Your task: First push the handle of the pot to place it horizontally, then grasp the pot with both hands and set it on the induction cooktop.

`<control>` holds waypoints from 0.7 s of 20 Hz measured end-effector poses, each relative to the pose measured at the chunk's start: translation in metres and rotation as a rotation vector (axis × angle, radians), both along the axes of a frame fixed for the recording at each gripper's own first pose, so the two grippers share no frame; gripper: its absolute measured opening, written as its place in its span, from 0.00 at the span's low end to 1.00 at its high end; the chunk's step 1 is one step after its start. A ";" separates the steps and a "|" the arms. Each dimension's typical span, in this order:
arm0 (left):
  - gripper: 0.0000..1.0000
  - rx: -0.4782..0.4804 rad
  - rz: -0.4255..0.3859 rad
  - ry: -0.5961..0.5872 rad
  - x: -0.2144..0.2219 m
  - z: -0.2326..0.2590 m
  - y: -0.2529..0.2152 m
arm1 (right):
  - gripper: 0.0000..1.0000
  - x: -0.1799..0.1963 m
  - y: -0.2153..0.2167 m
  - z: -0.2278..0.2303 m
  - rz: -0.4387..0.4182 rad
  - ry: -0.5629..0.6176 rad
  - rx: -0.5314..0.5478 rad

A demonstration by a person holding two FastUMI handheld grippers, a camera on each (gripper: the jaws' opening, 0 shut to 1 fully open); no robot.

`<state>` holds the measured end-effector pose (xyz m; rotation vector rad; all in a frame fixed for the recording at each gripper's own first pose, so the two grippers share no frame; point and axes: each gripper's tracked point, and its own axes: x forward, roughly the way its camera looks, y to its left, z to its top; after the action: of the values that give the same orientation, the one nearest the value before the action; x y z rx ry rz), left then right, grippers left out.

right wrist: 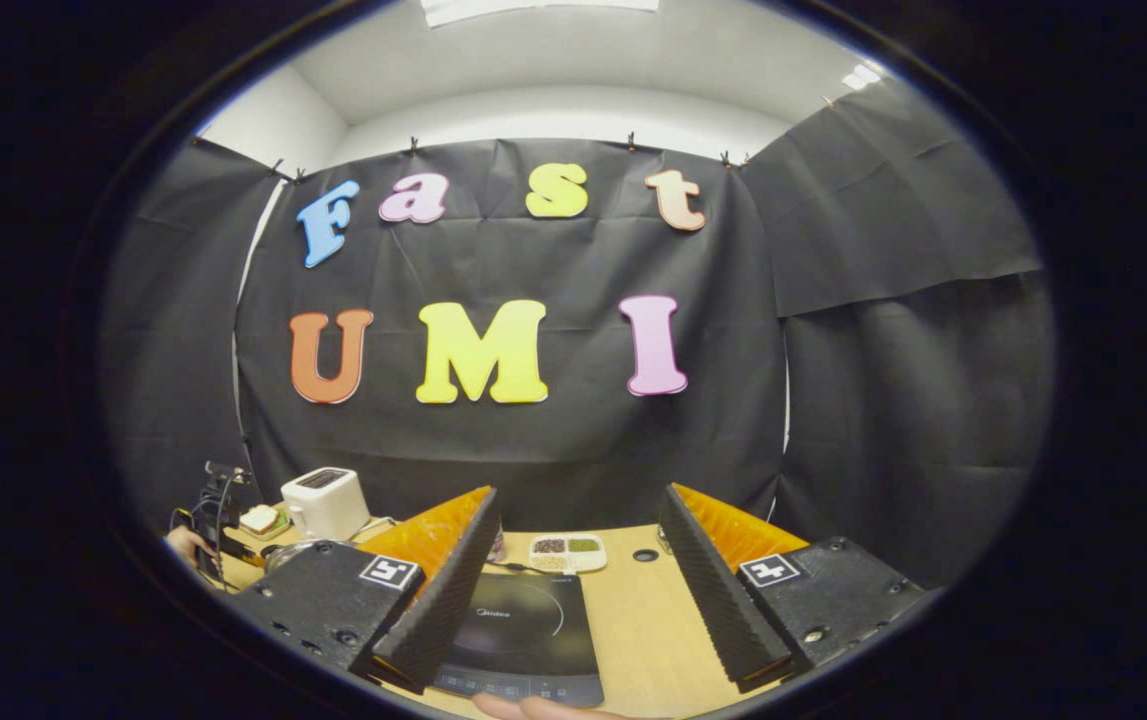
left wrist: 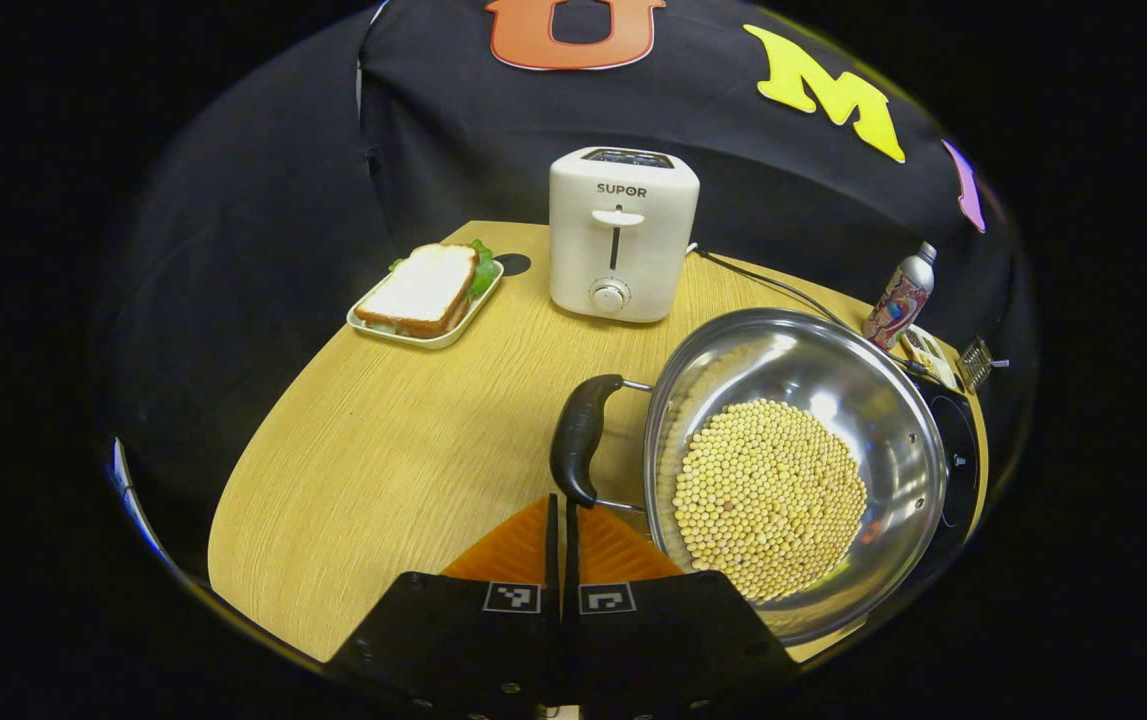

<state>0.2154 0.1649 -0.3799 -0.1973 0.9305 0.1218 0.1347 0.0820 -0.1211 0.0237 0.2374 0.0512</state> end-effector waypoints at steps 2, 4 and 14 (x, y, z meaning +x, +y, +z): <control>0.01 -0.073 0.011 -0.025 -0.006 0.011 -0.007 | 1.00 0.001 0.009 -0.006 0.010 0.010 -0.010; 0.20 -0.060 0.022 -0.079 -0.011 0.030 0.000 | 1.00 0.002 0.022 -0.011 0.028 0.019 -0.026; 0.95 -0.044 -0.059 -0.283 -0.029 0.109 -0.019 | 0.98 0.012 0.093 -0.066 0.103 0.124 -0.042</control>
<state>0.1862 0.1456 -0.2711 -0.2211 0.6567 0.0174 0.1469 0.1748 -0.1867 -0.0267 0.3640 0.1475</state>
